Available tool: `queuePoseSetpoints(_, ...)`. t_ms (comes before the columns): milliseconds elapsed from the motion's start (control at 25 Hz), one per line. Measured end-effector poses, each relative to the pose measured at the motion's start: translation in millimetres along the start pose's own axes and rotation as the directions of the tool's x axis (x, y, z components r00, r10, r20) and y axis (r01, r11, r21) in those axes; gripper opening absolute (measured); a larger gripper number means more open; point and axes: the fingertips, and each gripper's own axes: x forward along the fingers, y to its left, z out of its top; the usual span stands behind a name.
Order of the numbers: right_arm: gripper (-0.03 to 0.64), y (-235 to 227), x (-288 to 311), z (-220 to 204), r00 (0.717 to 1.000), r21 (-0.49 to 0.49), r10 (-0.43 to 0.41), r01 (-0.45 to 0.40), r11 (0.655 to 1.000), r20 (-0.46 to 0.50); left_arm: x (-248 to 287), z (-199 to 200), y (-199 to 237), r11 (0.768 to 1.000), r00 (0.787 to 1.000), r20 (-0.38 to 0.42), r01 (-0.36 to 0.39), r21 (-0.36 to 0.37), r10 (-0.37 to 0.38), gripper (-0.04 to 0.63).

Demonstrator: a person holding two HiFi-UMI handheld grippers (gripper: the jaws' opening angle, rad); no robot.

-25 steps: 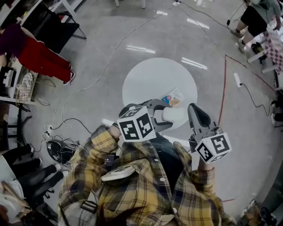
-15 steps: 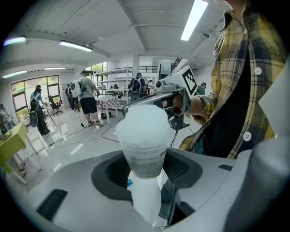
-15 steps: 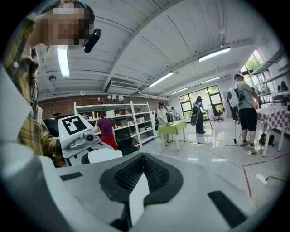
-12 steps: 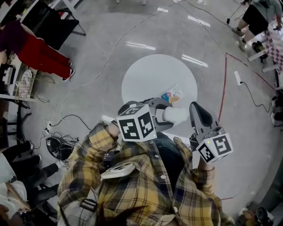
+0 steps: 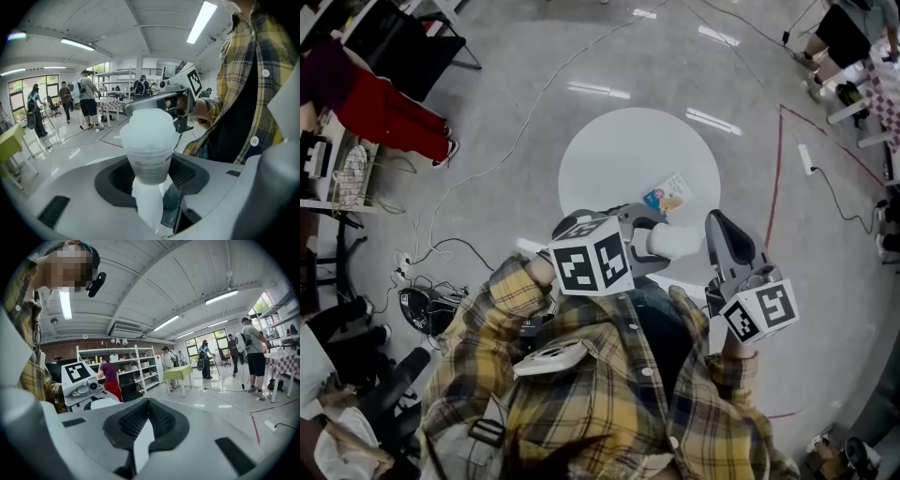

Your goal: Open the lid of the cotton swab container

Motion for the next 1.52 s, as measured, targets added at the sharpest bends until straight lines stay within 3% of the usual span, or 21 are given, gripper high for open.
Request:
queuePoseSetpoints(200, 0.017, 7, -2, 5, 0.998, -0.016, 0.052, -0.051, 0.999, 0.029, 1, -1, -1, 1.0, 1.0, -0.001, 0.002, 0.002, -0.002, 0.221)
queuePoseSetpoints(480, 0.021, 32, -5, 24, 0.966, -0.06, 0.245, -0.241, 0.969, 0.08, -1, -1, -2, 1.0, 1.0, -0.003, 0.003, 0.014, -0.003, 0.221)
queuePoseSetpoints(600, 0.136, 44, -6, 31, 0.936, -0.064, 0.341, -0.337, 0.939, 0.088, -3, -1, -1, 1.0, 1.0, -0.001, 0.001, 0.018, -0.001, 0.221)
queuePoseSetpoints(760, 0.185, 59, -12, 38, 0.888, -0.099, 0.451, -0.443, 0.891, 0.09, -6, 3, -2, 1.0, 1.0, 0.005, 0.007, 0.024, -0.007, 0.221)
queuePoseSetpoints(960, 0.27, 77, -17, 33, 0.81, -0.156, 0.586, -0.576, 0.802, 0.02, -5, 7, -5, 0.999, 1.0, 0.01, 0.016, 0.038, -0.016, 0.221)
queuePoseSetpoints(1160, 0.287, 93, -17, 29, 0.754, -0.19, 0.655, -0.651, 0.735, -0.047, -8, 13, -10, 0.998, 1.0, 0.01, 0.023, 0.058, -0.024, 0.221)
queuePoseSetpoints(1520, 0.287, 107, -12, 11, 0.711, -0.154, 0.695, -0.702, 0.695, -0.105, -12, 19, -18, 0.997, 0.999, 0.017, 0.038, 0.074, -0.039, 0.221)
